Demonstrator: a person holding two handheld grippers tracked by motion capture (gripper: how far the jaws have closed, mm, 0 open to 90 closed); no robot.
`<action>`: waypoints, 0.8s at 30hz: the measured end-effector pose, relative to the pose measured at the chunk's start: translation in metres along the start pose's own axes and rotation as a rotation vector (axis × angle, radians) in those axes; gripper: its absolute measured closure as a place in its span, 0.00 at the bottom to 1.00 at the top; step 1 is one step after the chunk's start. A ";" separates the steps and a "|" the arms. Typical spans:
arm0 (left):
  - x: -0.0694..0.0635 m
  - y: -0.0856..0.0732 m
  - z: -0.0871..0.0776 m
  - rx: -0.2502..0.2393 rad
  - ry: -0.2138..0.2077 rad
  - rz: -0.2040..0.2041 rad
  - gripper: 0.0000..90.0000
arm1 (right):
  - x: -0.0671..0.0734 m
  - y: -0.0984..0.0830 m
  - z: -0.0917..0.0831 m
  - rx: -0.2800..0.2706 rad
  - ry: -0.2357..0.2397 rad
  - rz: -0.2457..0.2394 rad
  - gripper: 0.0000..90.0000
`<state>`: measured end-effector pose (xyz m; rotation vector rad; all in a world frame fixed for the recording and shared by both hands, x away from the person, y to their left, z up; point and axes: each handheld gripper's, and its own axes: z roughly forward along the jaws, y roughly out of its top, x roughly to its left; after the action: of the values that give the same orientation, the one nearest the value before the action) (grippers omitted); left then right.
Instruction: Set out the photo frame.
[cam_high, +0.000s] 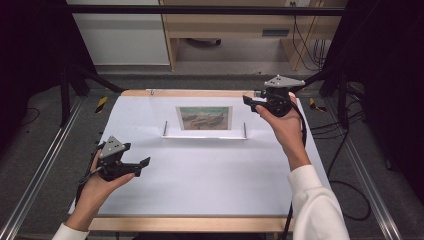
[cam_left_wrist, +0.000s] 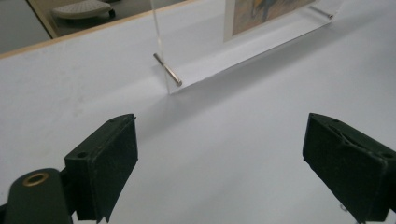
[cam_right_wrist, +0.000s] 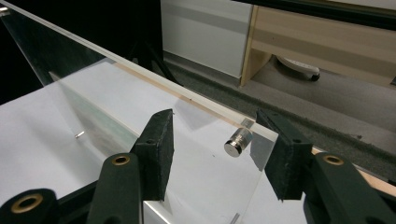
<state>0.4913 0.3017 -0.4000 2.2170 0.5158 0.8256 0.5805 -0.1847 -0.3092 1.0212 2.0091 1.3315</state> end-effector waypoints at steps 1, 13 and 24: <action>0.001 -0.003 0.001 0.005 -0.002 0.005 0.11 | -0.001 0.001 0.002 -0.001 0.000 0.006 0.54; -0.001 -0.027 0.004 0.048 -0.002 -0.016 0.08 | -0.017 0.007 0.020 -0.016 0.007 0.076 0.53; -0.003 -0.026 0.006 0.049 -0.043 0.009 0.09 | -0.021 0.009 0.028 -0.018 -0.006 0.100 0.52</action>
<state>0.4904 0.3146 -0.4240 2.2779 0.5114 0.7761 0.6169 -0.1849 -0.3113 1.1293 1.9611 1.3930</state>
